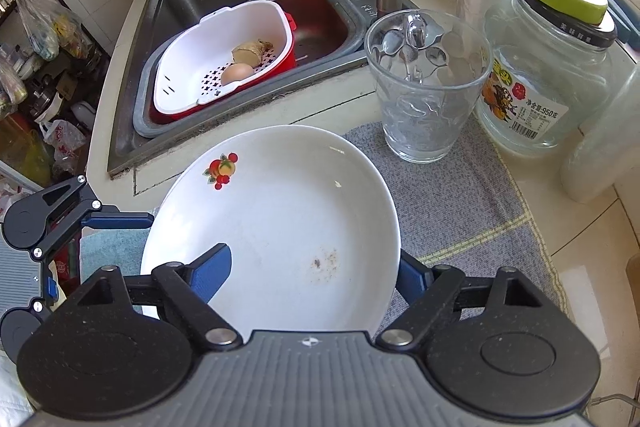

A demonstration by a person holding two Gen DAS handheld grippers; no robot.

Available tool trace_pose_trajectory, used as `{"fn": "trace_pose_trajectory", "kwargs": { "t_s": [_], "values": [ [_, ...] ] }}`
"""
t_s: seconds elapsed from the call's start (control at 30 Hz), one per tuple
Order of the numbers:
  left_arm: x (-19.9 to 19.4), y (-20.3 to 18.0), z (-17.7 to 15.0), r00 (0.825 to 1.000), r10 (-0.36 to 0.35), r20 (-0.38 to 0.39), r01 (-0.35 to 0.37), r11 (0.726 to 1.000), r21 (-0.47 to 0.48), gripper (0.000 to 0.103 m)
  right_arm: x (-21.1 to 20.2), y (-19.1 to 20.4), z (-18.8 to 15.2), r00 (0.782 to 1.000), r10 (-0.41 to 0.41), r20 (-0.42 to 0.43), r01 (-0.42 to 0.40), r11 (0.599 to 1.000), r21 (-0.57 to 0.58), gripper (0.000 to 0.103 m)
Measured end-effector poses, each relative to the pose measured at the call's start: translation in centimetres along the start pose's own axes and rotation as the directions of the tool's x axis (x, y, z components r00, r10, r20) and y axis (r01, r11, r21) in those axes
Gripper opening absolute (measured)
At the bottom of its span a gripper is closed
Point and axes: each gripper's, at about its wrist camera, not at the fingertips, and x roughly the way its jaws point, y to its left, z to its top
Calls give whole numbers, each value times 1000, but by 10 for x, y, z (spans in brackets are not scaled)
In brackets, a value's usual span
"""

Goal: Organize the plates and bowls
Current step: 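Lower the plate onto the stack and open the right tool, then move the right tool to the rim of a white bowl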

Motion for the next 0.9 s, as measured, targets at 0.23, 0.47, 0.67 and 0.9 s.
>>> {"fn": "trace_pose_trajectory", "kwargs": {
  "t_s": [0.23,0.47,0.67,0.9],
  "values": [
    [-2,2,1,1000,-10,11,9,1000,11,95,-12,12,-7,998,-51,41,52,999,-14,103],
    [-18,0,-1,998,-42,45,39,997,69,96,-21,31,-34,975,-192,113,190,981,28,103],
    [-31,-3,3,992,-93,90,80,988,135,99,-25,56,-73,923,-340,183,322,939,118,103],
    [-29,-12,12,975,-192,114,164,962,220,101,-46,79,-122,839,-487,245,397,854,336,103]
  ]
}}
